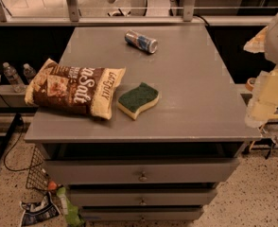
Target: Move redbull can near brown chip bag
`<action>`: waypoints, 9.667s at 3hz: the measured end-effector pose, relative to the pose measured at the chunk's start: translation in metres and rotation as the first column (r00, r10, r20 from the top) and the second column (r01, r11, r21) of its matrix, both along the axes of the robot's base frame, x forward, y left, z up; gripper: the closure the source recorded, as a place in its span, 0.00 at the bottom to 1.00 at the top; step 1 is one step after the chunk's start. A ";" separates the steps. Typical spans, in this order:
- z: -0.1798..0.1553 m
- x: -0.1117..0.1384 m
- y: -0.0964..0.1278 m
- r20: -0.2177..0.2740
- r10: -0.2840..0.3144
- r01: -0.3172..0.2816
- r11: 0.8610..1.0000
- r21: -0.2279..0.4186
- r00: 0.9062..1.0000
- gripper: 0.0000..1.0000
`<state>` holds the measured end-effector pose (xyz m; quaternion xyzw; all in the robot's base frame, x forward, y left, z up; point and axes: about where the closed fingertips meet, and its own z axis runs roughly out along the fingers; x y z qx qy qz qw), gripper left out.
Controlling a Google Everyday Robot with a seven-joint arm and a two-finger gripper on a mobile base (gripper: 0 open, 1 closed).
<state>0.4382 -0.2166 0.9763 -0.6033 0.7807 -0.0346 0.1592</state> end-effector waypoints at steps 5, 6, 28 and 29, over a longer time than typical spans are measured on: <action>0.012 0.134 0.026 0.182 -0.058 0.006 0.962 0.273 0.982 0.00; 0.006 0.186 0.029 0.218 -0.133 0.055 0.942 0.331 0.967 0.00; -0.096 0.288 0.364 0.077 0.559 -0.524 0.708 0.473 0.825 0.00; -0.049 0.292 0.327 0.182 0.435 -0.471 0.784 0.405 0.882 0.00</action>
Offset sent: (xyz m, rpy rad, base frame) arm 0.1351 0.0358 0.0191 0.3261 -0.1660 0.0344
